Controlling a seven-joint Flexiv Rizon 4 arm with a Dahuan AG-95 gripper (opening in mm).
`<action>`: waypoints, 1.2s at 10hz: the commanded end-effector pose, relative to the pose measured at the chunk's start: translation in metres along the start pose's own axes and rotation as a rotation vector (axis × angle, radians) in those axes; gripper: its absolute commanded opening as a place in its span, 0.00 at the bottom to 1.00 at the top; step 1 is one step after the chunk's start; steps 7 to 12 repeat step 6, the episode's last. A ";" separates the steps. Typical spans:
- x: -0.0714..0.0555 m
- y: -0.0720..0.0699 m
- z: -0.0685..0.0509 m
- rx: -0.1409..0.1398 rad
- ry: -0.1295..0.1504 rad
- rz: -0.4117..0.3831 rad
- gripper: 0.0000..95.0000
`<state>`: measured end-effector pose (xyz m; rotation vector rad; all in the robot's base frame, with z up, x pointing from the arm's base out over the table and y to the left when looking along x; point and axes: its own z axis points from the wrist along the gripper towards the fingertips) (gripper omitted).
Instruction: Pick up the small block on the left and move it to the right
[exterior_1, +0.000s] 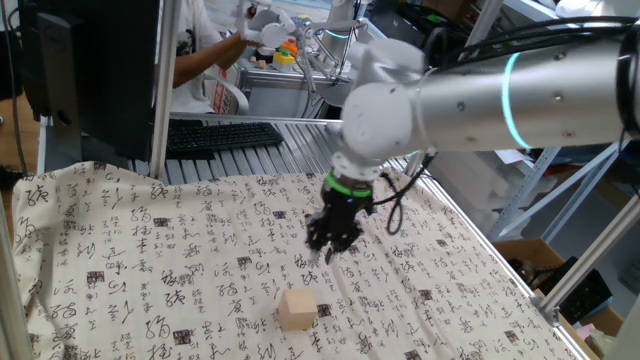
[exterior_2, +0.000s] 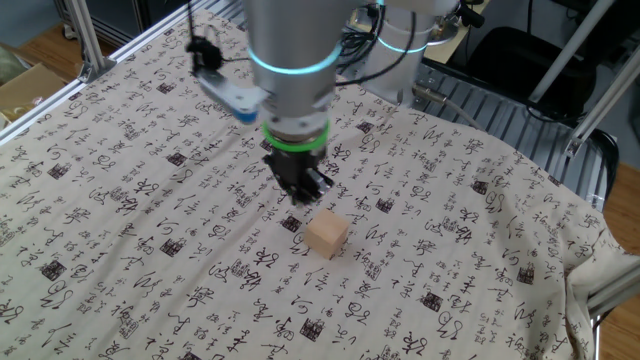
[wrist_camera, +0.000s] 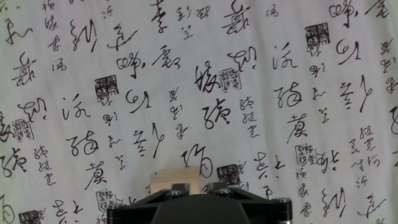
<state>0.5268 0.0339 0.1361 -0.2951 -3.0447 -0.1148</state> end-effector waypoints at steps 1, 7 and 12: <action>-0.010 -0.010 -0.005 0.026 0.012 -0.022 0.00; -0.015 -0.023 -0.008 0.028 0.000 -0.021 0.00; -0.015 -0.023 -0.008 0.028 0.000 -0.021 0.00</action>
